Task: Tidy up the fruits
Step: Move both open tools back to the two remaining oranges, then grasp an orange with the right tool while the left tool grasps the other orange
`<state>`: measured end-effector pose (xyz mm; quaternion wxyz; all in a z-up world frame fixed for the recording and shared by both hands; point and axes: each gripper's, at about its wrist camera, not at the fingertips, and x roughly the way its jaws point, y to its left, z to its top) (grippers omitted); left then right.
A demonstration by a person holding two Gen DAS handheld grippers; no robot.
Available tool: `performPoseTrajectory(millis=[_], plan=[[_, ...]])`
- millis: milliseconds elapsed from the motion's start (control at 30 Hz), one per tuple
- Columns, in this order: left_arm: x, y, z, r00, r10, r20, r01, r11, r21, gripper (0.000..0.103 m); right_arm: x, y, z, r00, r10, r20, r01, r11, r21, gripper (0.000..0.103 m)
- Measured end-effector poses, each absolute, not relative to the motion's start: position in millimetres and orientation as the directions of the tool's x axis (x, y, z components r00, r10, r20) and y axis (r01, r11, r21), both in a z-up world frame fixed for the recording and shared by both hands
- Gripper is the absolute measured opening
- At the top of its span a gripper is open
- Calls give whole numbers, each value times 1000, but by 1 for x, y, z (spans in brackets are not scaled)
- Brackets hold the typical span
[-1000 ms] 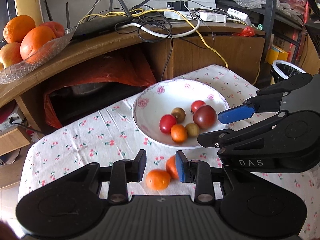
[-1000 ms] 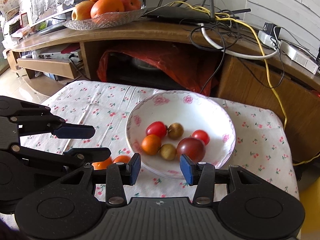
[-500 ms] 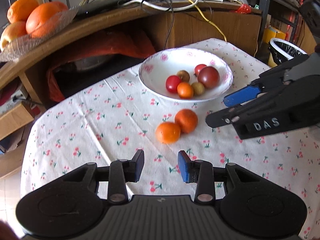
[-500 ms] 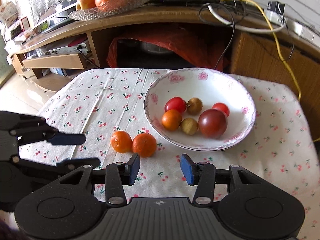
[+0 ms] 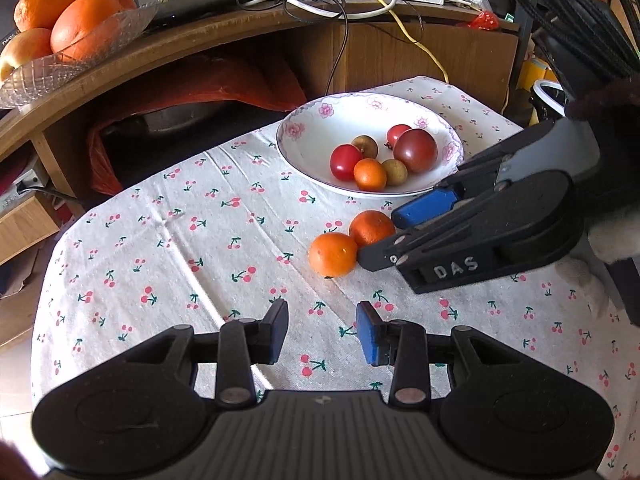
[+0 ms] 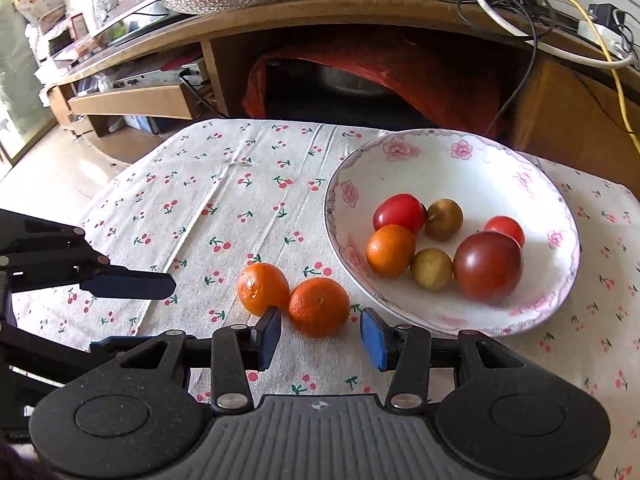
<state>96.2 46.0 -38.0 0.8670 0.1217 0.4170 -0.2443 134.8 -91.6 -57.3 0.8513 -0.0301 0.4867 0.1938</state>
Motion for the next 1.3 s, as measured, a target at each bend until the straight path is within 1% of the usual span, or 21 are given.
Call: performPoseTrajectory(millis=[33, 100, 233, 367, 567, 800, 900, 1000, 1300], plan=[[98, 46, -39, 530, -323, -784, 525, 851, 4, 46, 135, -92, -58, 449, 302, -841, -368, 920, 134, 37], [100, 47, -39, 523, -331, -786, 528, 849, -6, 46, 136, -94, -61, 429, 317, -846, -388, 910, 144, 29], [102, 48, -39, 518, -343, -783, 531, 847, -20, 46, 135, -98, -59, 414, 340, -844, -403, 900, 165, 27], [106, 45, -40, 514, -358, -779, 537, 843, -33, 46, 132, -104, -56, 409, 343, -846, -392, 903, 177, 26], [121, 28, -44, 524, -367, -769, 545, 838, -29, 46, 118, -114, -51, 391, 302, -869, -380, 914, 146, 26], [138, 16, -59, 532, -327, -781, 513, 858, -10, 46, 115, -124, -53, 385, 276, -881, -359, 924, 132, 27], [140, 13, -60, 533, -327, -781, 510, 860, -12, 45, 117, -125, -54, 392, 281, -876, -355, 925, 137, 28], [140, 11, -60, 530, -327, -783, 509, 860, -15, 41, 119, -124, -53, 404, 281, -871, -349, 927, 137, 28], [131, 13, -59, 529, -315, -788, 511, 859, -1, 41, 120, -120, -56, 424, 259, -868, -331, 936, 118, 29]])
